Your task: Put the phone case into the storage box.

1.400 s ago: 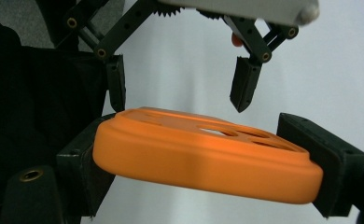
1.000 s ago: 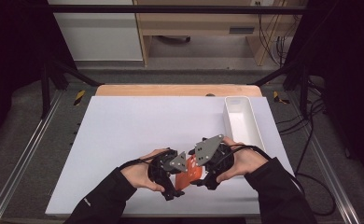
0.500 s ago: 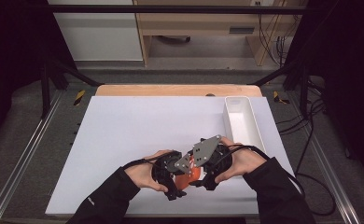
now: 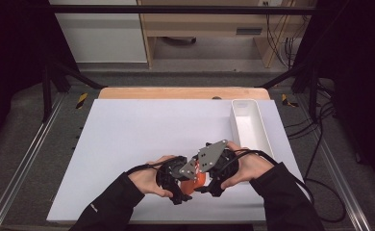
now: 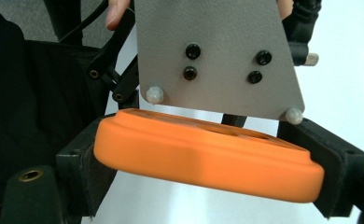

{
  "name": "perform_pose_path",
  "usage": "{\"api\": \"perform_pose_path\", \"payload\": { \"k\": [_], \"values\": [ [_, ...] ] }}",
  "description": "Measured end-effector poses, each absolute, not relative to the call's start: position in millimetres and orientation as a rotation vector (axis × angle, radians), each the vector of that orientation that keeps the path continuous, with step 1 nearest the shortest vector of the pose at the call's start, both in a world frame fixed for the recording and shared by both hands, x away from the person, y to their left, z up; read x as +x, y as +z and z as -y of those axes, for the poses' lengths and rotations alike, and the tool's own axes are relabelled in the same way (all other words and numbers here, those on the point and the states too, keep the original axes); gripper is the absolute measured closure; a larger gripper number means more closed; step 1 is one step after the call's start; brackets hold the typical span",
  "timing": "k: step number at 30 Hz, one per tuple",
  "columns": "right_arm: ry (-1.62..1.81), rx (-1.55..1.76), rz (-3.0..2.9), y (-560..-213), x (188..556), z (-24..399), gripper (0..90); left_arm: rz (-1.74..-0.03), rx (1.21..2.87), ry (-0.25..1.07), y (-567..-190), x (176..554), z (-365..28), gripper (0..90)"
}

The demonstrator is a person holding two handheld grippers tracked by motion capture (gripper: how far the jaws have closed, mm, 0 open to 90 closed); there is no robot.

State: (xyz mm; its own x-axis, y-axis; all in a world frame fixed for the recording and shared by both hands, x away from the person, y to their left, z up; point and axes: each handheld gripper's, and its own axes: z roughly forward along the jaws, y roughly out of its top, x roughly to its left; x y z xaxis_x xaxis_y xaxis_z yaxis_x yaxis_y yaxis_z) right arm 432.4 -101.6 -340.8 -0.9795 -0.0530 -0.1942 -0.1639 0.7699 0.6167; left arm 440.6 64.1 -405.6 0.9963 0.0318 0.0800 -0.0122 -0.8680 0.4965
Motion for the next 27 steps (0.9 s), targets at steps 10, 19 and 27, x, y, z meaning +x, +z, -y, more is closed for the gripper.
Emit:
{"api": "perform_pose_path", "payload": {
  "k": [10, 19, 27],
  "values": [
    [1.020, -0.120, -2.774, -339, 433, 102, 10.9, -0.041, 2.587, 0.143, -405, 442, -69, 15.6],
    [1.069, -0.030, -2.743, -332, 433, 109, 3.5, -0.083, 2.551, 0.125, -406, 447, -77, 15.6],
    [1.184, 0.074, -2.669, -330, 437, 127, 2.4, -0.131, 2.471, 0.101, -408, 449, -87, 15.5]
  ]
}}
